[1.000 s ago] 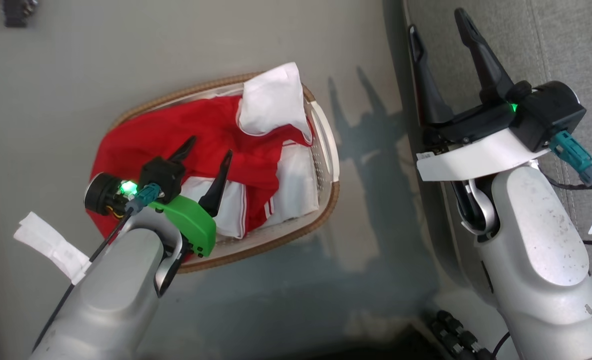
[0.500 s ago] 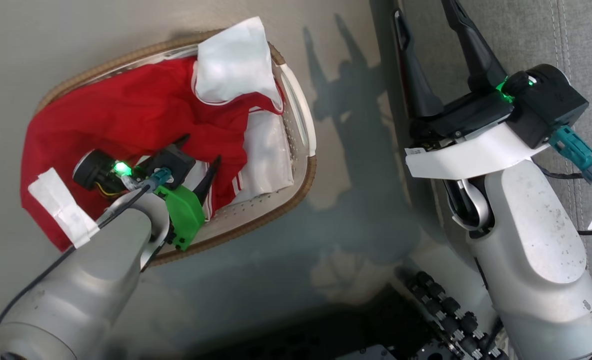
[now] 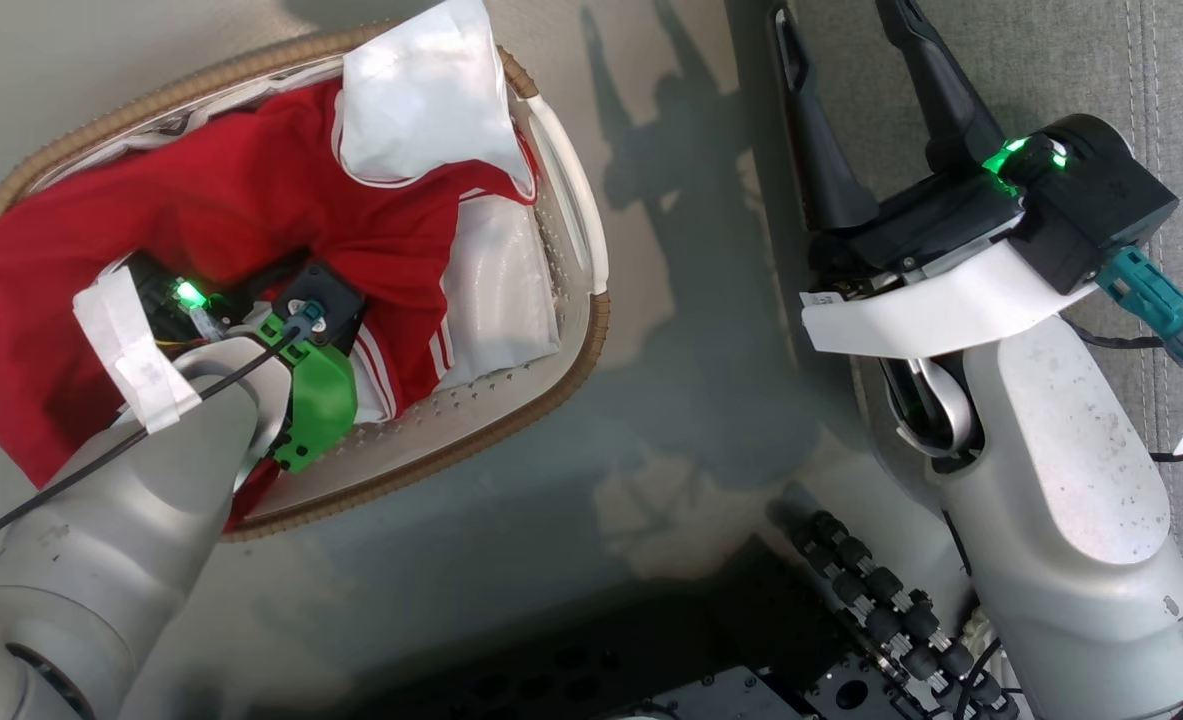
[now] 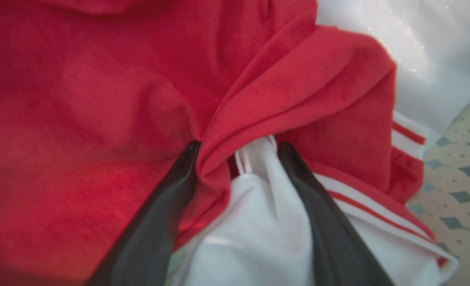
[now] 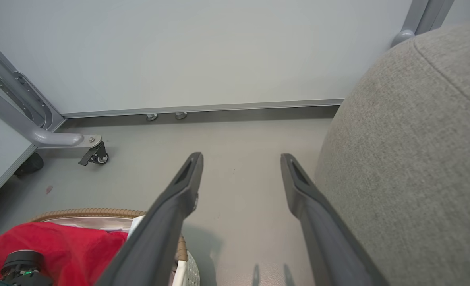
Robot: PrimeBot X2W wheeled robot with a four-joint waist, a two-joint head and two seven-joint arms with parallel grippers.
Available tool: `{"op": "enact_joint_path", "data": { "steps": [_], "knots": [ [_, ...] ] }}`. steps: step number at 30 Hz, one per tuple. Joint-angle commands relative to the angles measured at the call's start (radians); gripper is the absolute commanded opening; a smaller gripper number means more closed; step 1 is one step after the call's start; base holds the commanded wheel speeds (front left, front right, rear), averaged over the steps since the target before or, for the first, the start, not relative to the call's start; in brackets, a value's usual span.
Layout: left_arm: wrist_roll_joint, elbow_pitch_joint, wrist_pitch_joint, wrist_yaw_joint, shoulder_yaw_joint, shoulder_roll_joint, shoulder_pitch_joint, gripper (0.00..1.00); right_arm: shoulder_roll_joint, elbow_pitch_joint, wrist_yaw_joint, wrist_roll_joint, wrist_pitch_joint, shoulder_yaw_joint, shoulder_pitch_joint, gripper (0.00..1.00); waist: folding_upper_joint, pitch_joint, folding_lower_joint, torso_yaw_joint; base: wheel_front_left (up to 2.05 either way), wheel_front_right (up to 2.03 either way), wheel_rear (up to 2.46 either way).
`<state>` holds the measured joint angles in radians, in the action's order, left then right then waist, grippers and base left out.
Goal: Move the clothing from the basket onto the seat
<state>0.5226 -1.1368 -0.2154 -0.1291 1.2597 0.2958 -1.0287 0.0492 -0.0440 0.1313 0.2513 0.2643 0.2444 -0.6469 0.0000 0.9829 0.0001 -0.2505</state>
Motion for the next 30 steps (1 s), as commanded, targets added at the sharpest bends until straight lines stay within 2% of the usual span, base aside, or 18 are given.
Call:
{"op": "enact_joint_path", "data": {
  "steps": [1, 2, 3, 4, 5, 11, 16, 21, 30],
  "knots": [
    [0.008, -0.01, 0.0, -0.002, 0.003, -0.005, -0.013, 1.0, 0.003, 0.002, -0.001, 0.005, 0.0, 0.002, -0.01, 1.0, 0.0, 0.001, -0.0001, -0.002, 0.0, 0.0, 0.0],
    [0.016, -0.017, 0.005, -0.002, 0.005, -0.01, -0.006, 0.91, 0.003, 0.0, -0.001, 0.006, 0.0, 0.003, -0.009, 1.0, 0.0, 0.0, -0.0001, -0.002, 0.0, 0.0, 0.0],
    [0.021, -0.02, 0.008, -0.002, 0.007, -0.014, 0.001, 0.53, 0.003, -0.003, -0.001, 0.008, 0.0, 0.004, -0.008, 1.0, 0.0, -0.003, -0.0001, -0.002, 0.0, 0.0, 0.0],
    [0.027, -0.02, 0.007, -0.002, 0.008, -0.017, 0.008, 0.04, 0.003, -0.006, -0.001, 0.01, 0.0, 0.006, -0.006, 1.0, 0.0, -0.008, -0.0001, -0.002, 0.0, 0.0, 0.0],
    [0.044, -0.022, 0.001, -0.002, 0.008, -0.021, 0.016, 0.0, 0.003, -0.011, -0.001, 0.011, 0.0, 0.006, -0.005, 1.0, 0.0, -0.015, -0.0001, -0.002, 0.0, 0.0, 0.0],
    [0.096, -0.019, -0.034, -0.002, 0.001, -0.043, 0.042, 0.0, 0.003, -0.033, -0.001, 0.003, 0.0, 0.0, 0.008, 1.0, 0.0, -0.076, -0.0001, 0.005, 0.0, 0.0, 0.0],
    [0.139, -0.005, -0.05, -0.002, -0.03, -0.068, 0.076, 0.0, 0.003, -0.063, -0.001, -0.011, 0.0, -0.007, 0.033, 1.0, 0.0, -0.169, -0.0001, 0.021, 0.0, 0.0, 0.0],
    [0.148, 0.095, -0.05, 0.023, -0.122, -0.07, 0.129, 0.0, 0.003, -0.105, -0.001, -0.025, 0.0, -0.021, 0.067, 1.0, 0.0, -0.276, -0.0001, 0.048, 0.0, 0.0, 0.0],
    [0.081, 0.286, -0.049, 0.051, -0.294, -0.076, 0.266, 0.0, 0.004, -0.198, -0.001, -0.064, 0.0, -0.049, 0.146, 1.0, 0.0, -0.461, -0.0001, 0.111, 0.0, 0.0, 0.0]
  ]
}}
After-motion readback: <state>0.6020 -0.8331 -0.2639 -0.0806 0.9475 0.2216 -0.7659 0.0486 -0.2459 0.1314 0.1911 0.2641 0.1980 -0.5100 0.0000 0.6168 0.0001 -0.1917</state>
